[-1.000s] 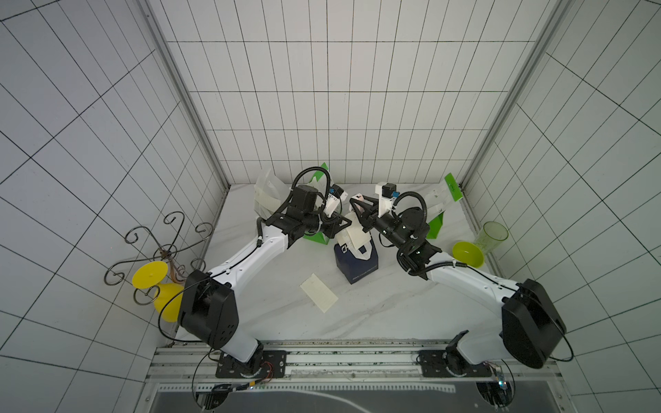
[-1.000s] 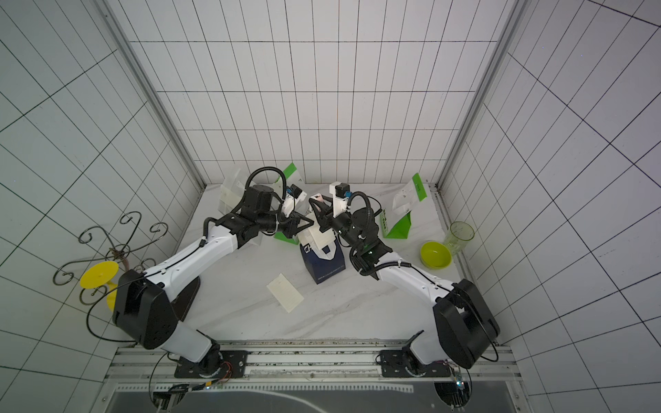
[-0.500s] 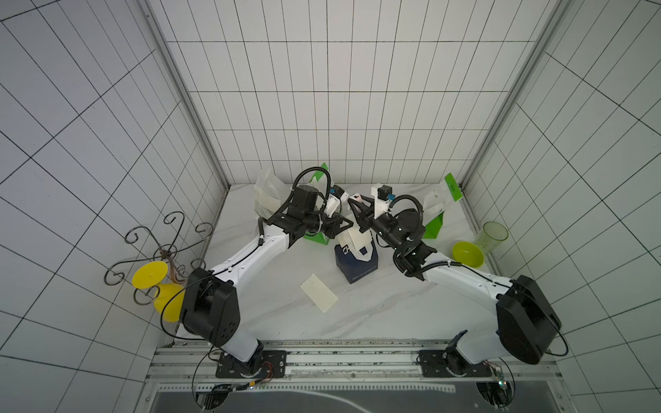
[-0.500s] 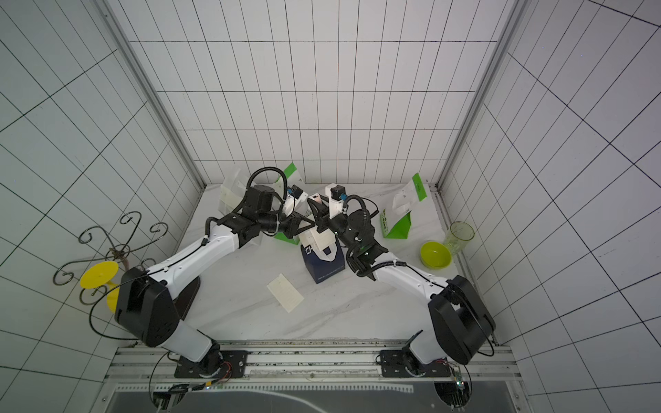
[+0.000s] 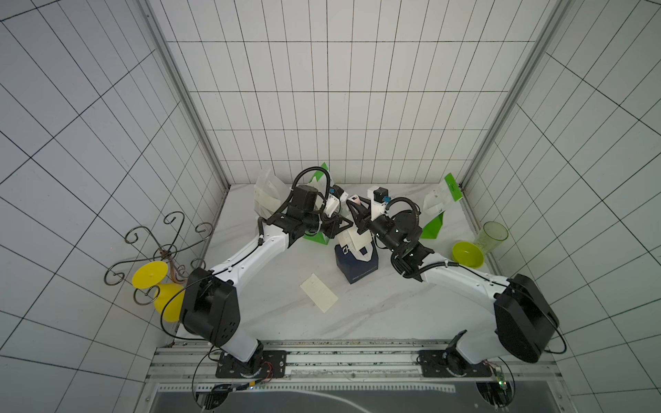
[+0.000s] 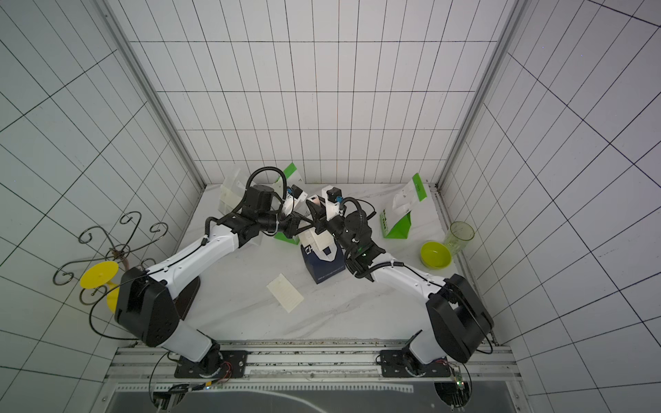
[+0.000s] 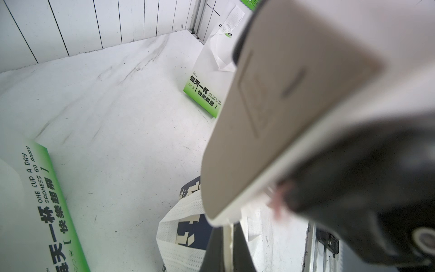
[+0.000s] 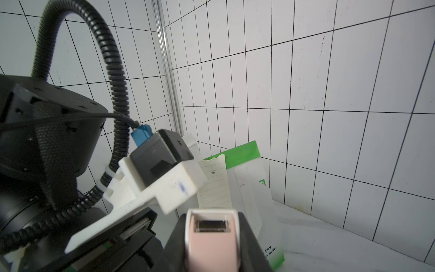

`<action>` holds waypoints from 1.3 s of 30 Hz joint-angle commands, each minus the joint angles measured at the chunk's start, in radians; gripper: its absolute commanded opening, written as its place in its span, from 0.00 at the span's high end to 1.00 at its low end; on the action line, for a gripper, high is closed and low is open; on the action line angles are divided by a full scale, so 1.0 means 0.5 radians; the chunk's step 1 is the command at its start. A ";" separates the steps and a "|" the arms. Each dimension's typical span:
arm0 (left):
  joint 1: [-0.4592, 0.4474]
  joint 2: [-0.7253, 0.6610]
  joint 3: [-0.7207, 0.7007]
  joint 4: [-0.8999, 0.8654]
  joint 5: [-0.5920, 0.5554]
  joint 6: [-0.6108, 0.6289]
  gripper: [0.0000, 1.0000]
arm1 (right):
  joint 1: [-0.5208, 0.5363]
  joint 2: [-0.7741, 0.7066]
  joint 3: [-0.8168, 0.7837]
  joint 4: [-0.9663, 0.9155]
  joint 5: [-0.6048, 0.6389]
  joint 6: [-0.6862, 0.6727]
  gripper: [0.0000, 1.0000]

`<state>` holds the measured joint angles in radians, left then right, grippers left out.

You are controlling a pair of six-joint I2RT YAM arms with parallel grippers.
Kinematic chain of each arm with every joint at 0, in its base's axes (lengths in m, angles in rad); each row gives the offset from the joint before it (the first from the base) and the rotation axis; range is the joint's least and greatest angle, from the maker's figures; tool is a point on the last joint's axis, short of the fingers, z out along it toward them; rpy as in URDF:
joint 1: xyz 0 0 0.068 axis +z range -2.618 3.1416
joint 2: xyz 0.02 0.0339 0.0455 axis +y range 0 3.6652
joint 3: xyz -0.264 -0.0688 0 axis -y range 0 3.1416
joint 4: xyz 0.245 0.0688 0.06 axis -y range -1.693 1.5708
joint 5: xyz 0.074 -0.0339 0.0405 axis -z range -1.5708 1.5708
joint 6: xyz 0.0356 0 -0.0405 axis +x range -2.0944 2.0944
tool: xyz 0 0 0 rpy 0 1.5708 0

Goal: Staple the receipts to the bags
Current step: Place the stapler in the takeout bag.

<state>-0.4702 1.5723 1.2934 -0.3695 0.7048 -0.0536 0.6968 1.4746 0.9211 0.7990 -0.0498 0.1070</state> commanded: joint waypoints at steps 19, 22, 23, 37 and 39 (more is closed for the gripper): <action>0.038 -0.006 -0.034 0.156 0.112 -0.054 1.00 | 0.036 0.031 -0.157 0.099 0.047 -0.098 1.00; 0.038 -0.032 -0.048 0.174 0.065 -0.023 1.00 | 0.034 0.018 -0.157 0.056 0.023 -0.082 1.00; 0.039 -0.048 -0.063 0.192 0.044 -0.017 1.00 | 0.035 0.018 -0.145 0.018 0.011 -0.068 1.00; -0.018 -0.169 -0.135 0.219 -0.262 0.128 1.00 | 0.035 -0.027 -0.019 -0.506 0.050 0.099 1.00; -0.021 -0.188 -0.143 0.223 -0.277 0.155 1.00 | 0.036 -0.038 0.037 -0.664 0.052 0.120 1.00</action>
<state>-0.4824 1.5280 1.2236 -0.3115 0.6086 -0.0219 0.7078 1.4673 0.8978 0.6525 -0.0299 0.1429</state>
